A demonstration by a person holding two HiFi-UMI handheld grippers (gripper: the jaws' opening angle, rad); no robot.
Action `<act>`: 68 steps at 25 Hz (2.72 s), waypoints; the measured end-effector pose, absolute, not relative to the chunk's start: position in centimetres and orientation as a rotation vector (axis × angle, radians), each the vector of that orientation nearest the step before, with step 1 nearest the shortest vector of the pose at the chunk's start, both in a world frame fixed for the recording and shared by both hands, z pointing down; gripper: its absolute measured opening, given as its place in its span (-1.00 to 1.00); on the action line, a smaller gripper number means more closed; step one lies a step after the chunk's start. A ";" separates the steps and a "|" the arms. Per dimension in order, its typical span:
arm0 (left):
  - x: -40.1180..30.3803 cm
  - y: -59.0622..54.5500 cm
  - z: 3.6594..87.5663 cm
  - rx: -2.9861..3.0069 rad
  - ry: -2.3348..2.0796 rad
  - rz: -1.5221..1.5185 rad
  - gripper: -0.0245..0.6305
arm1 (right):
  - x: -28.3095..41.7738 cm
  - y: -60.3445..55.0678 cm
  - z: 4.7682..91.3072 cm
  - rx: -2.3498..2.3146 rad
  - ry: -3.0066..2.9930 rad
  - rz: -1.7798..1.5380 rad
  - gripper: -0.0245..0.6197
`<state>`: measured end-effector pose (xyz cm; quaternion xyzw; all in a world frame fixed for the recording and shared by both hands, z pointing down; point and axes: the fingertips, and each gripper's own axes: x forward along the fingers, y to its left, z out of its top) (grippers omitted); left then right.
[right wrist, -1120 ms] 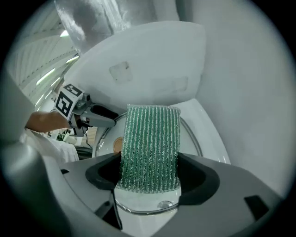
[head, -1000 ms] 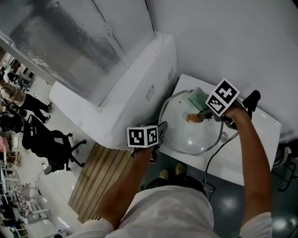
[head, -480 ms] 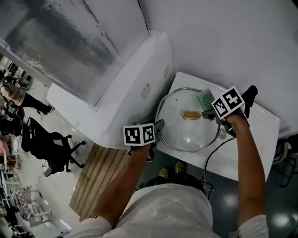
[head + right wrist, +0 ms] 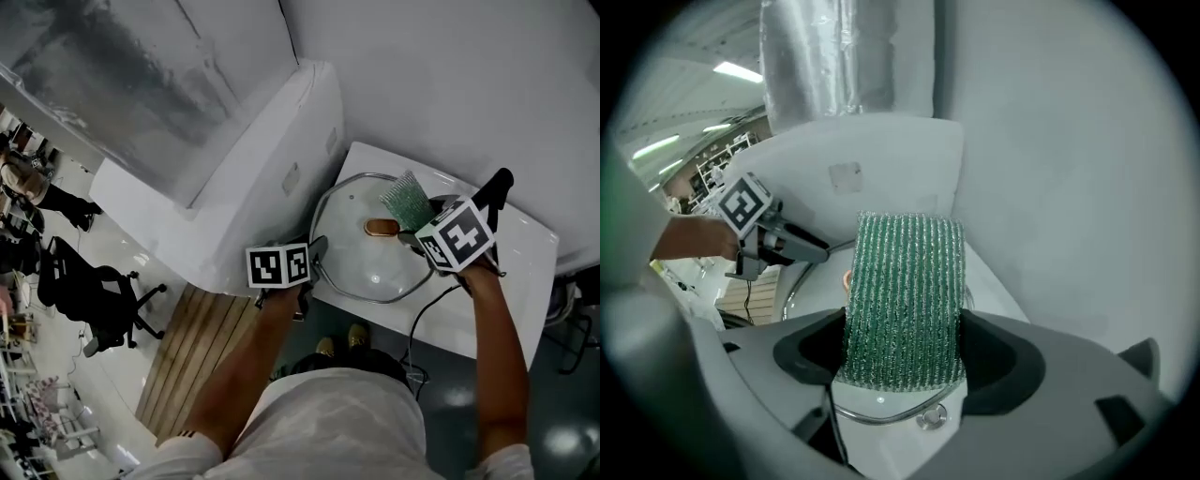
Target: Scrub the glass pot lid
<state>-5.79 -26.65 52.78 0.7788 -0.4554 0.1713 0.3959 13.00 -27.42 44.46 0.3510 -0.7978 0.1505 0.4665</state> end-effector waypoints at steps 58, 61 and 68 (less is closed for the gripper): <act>-5.8 -26.6 52.7 1.986 -1.162 0.438 -0.37 | 14.3 -19.2 48.4 1.032 -2.114 0.291 0.16; -5.8 -26.6 52.7 1.988 -1.165 0.439 -0.37 | 11.4 -17.7 47.7 0.933 -2.084 0.174 0.16; -5.8 -26.6 52.7 1.988 -1.167 0.438 -0.37 | 6.9 -15.8 49.2 0.775 -1.998 0.113 0.16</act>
